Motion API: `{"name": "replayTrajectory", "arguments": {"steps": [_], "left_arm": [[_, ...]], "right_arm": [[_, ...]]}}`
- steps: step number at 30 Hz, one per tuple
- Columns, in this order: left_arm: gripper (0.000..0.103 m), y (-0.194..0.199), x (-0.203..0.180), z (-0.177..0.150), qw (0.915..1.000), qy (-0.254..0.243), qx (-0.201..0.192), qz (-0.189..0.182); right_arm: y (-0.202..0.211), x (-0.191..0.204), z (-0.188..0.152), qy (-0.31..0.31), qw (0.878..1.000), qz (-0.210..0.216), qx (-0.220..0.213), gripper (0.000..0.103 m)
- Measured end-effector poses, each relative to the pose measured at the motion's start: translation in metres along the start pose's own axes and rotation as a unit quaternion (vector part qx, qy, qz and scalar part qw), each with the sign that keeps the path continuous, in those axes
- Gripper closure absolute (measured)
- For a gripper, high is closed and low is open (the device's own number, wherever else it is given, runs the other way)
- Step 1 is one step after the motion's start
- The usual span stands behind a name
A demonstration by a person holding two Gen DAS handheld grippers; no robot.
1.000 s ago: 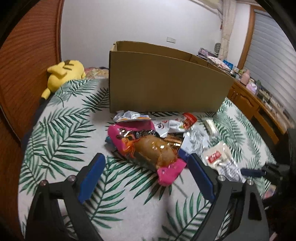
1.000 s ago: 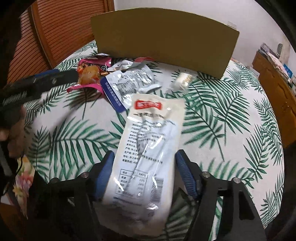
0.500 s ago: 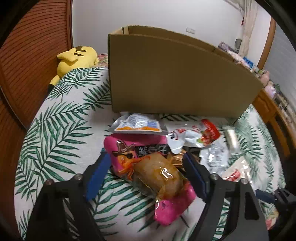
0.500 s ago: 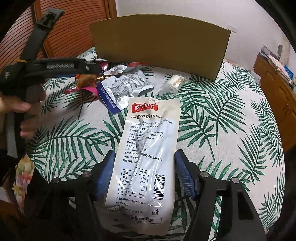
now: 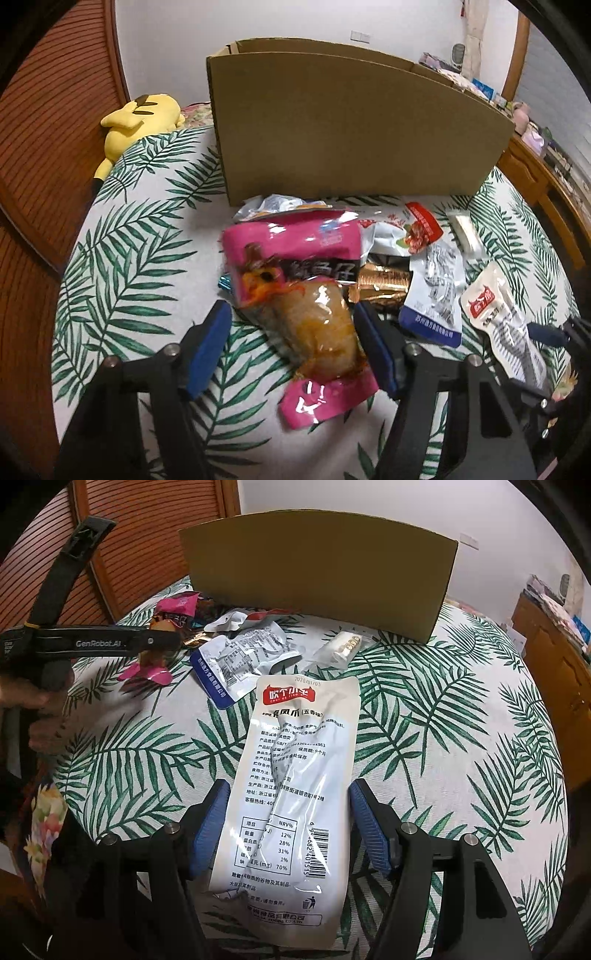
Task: Organize snacks
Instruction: 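Grasp the pink sausage snack with the left tool while the right tool grasps the white pouch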
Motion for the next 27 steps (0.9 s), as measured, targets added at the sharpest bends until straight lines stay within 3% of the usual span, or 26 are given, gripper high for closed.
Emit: {"name": "replayTrajectory", "arguments": {"steps": [4, 9, 10, 12, 15, 24, 27], "left_arm": [[0.033, -0.009, -0.004, -0.006, 0.9996, 0.007, 0.025, -0.012], [0.035, -0.010, -0.007, -0.006, 0.9997, -0.006, 0.019, -0.011], [0.037, -0.009, -0.007, -0.006, 0.9998, -0.006, 0.016, -0.014], [0.057, -0.006, -0.006, -0.007, 0.9999, -0.005, 0.010, -0.013], [0.062, -0.002, -0.002, -0.010, 0.9997, 0.004, 0.006, -0.022], [0.063, 0.019, 0.004, -0.029, 0.9980, 0.033, 0.000, -0.054], [0.063, 0.022, 0.002, -0.034, 0.9976, 0.034, -0.004, -0.059]], "right_arm": [[-0.001, 0.000, 0.000, 0.004, 1.000, -0.003, 0.002, 0.034], [-0.003, -0.003, 0.001, 0.009, 1.000, -0.010, 0.002, 0.033], [-0.004, -0.003, 0.002, 0.011, 1.000, -0.011, 0.001, 0.033], [-0.005, -0.004, 0.003, 0.011, 1.000, -0.013, 0.002, 0.032], [-0.006, -0.005, 0.004, 0.010, 1.000, -0.013, 0.001, 0.031], [-0.009, -0.006, 0.005, 0.012, 1.000, -0.009, 0.008, 0.029], [-0.008, -0.003, 0.003, 0.020, 1.000, -0.001, 0.013, 0.035]]}}
Point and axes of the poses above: each gripper's, at about its wrist camera, not at the fingertips, and y roughly against the way its jaws point, x to its left, z to its top, the point moved 10 cm from there along -y, roughly the way its jaws point, and after that the axes turned 5 degrees about -x, right-handed, at the moved point
